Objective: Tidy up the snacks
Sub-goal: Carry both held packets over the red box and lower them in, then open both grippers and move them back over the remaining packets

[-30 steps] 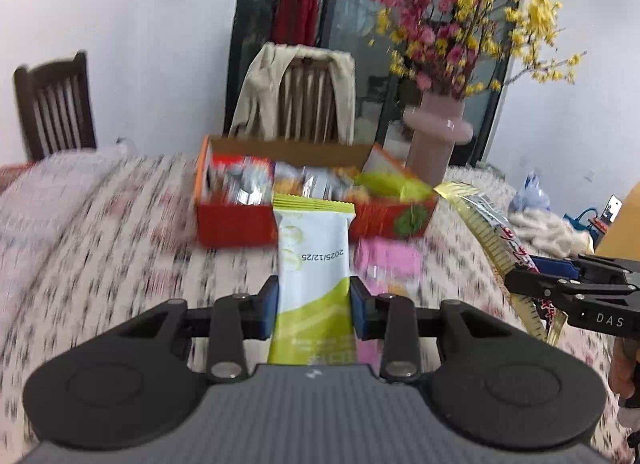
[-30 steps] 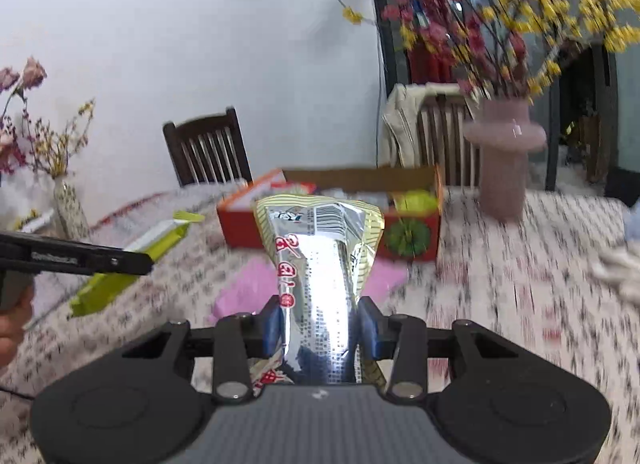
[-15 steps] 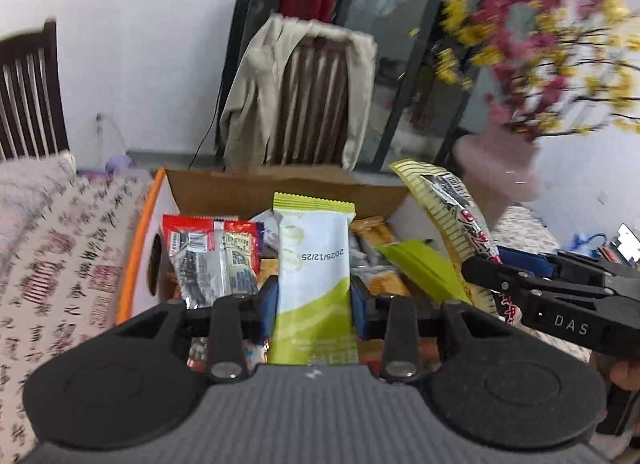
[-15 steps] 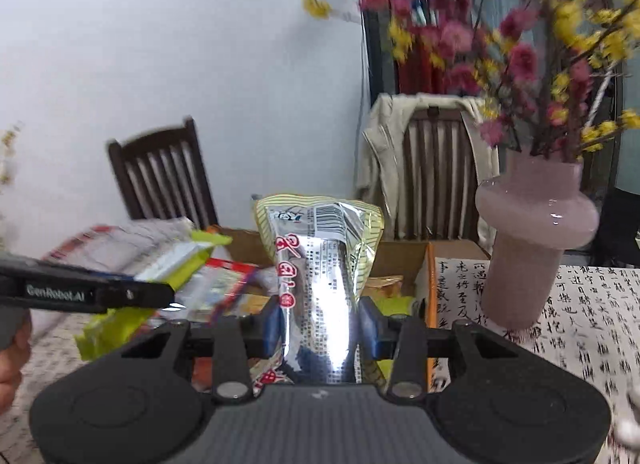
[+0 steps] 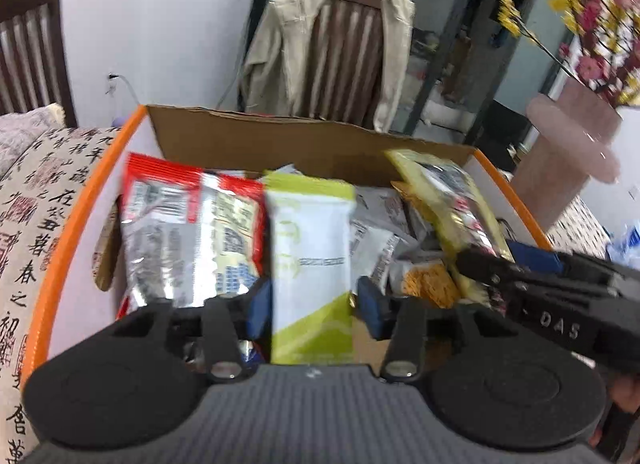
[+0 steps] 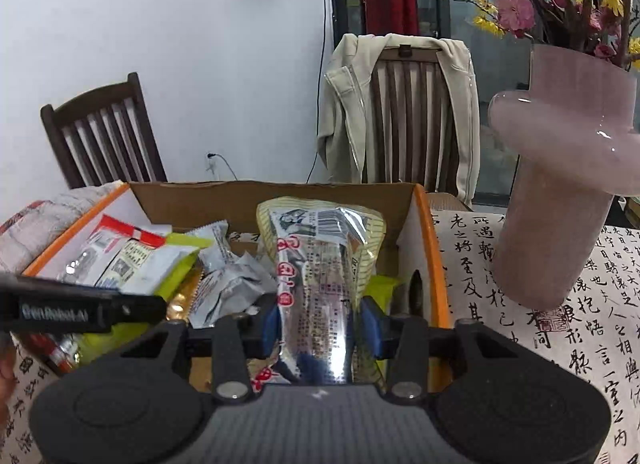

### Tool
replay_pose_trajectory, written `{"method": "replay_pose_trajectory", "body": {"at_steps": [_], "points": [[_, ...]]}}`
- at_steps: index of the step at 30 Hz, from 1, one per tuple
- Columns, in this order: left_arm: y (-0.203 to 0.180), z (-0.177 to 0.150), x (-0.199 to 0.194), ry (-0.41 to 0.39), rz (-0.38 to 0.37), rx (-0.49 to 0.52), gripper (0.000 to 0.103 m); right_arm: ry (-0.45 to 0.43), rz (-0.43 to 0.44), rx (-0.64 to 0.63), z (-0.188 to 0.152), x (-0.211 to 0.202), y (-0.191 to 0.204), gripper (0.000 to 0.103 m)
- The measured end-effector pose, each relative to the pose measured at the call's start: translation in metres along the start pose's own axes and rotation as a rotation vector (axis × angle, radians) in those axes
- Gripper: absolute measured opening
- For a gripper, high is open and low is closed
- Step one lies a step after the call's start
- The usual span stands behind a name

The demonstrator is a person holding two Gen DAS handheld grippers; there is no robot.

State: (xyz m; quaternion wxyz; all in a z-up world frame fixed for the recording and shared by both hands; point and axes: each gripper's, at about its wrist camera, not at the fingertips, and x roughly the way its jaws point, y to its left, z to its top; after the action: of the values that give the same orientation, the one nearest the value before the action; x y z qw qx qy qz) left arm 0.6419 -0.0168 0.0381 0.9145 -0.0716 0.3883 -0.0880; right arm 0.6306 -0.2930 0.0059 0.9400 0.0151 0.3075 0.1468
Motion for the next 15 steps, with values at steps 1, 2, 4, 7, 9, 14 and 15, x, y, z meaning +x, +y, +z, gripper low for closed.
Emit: {"method": "replay_pose_trajectory", "body": {"at_steps": [1,2,4,7,9,14,15], "points": [[-0.003,-0.001,-0.004,-0.004,-0.005,0.010,0.062,-0.005,0.008,0.009,0.000,0.000,0.000,0.054],[-0.004,-0.001,-0.007,-0.009,-0.007,0.020,0.064,-0.005,0.015,0.009,0.000,0.000,0.002,0.059],[-0.007,-0.001,-0.016,-0.029,-0.008,0.041,0.068,-0.002,0.012,-0.007,-0.001,-0.001,0.006,0.061],[-0.008,0.000,-0.035,-0.061,-0.010,0.049,0.071,-0.020,0.038,-0.018,0.001,-0.009,0.009,0.061],[-0.007,-0.001,-0.048,-0.076,-0.011,0.047,0.072,-0.031,0.062,-0.017,0.004,-0.020,0.009,0.061],[-0.006,-0.008,-0.089,-0.103,-0.002,0.045,0.080,-0.081,0.063,0.019,0.009,-0.059,0.000,0.062],[-0.006,-0.012,-0.098,-0.102,-0.003,0.047,0.082,-0.087,0.059,0.029,0.009,-0.066,-0.002,0.062]]}}
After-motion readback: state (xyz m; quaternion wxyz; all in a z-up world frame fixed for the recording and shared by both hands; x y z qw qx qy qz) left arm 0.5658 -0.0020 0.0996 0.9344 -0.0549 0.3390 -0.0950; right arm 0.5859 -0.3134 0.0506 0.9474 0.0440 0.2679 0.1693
